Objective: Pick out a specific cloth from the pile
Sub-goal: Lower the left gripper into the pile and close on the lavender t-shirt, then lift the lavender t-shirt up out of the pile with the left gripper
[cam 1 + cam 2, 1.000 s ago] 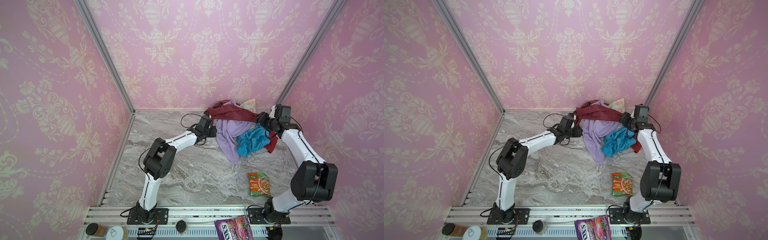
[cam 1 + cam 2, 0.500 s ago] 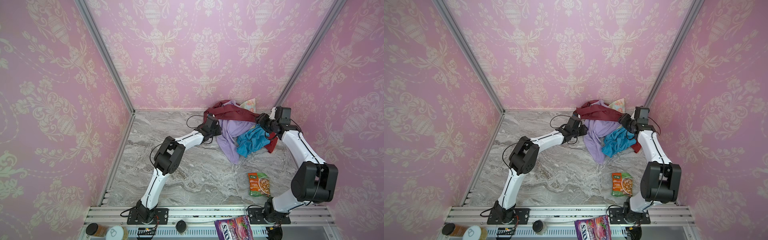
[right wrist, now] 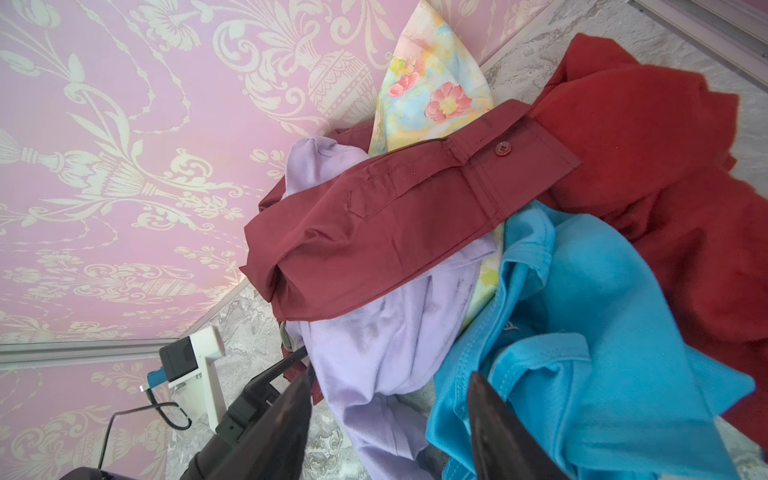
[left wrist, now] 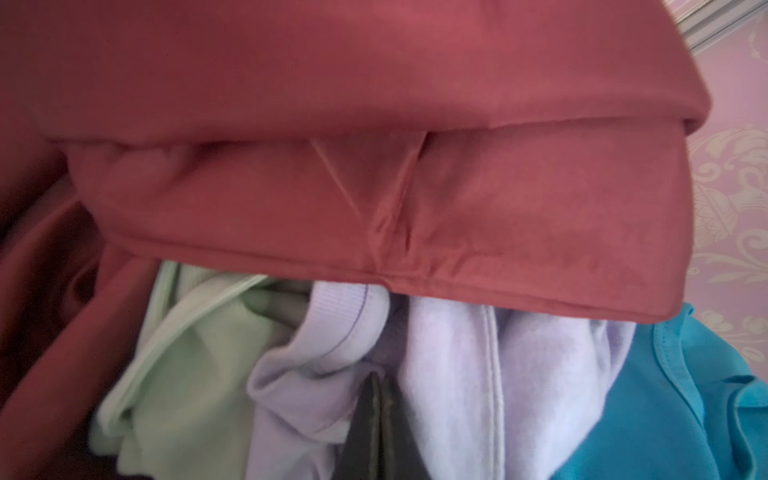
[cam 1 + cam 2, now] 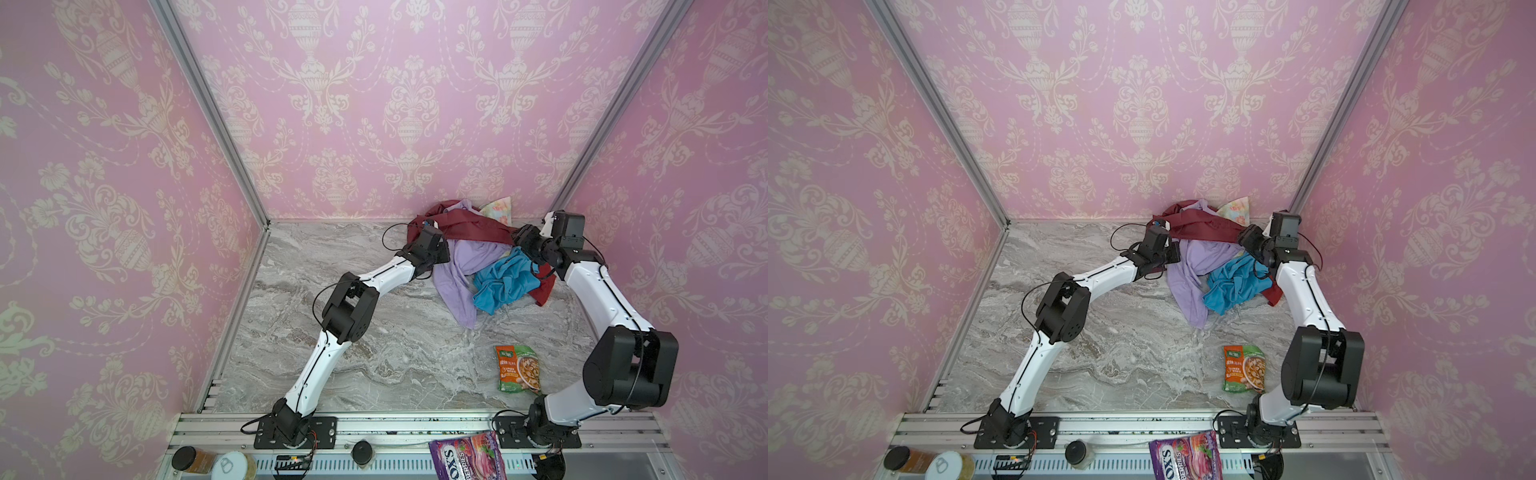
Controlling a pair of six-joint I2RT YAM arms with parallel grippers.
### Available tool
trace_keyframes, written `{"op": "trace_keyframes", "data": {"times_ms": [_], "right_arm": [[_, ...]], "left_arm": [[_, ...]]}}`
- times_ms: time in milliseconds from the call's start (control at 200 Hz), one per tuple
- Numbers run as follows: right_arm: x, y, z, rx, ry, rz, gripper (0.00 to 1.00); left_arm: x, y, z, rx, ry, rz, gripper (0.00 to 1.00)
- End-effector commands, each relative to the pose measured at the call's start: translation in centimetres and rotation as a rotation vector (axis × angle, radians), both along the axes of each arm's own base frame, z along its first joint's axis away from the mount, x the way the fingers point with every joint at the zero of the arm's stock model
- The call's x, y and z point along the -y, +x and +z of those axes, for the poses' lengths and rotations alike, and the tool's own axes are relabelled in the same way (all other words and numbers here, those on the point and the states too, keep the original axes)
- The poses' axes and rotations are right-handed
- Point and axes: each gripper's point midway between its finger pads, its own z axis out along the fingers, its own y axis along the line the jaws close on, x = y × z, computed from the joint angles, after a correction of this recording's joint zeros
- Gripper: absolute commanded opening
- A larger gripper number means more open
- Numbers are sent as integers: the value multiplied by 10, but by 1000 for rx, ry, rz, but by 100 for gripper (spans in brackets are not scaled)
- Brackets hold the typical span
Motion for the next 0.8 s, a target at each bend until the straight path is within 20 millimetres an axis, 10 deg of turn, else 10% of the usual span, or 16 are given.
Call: {"op": "trace_keyframes", "data": {"times_ms": [0, 796], "right_arm": [[3, -4, 14, 37, 4, -12, 61], [10, -7, 20, 54, -47, -43, 60]], "left_arm": [[14, -3, 23, 46, -21, -61, 0], [55, -76, 262, 405, -287, -270, 0]]}}
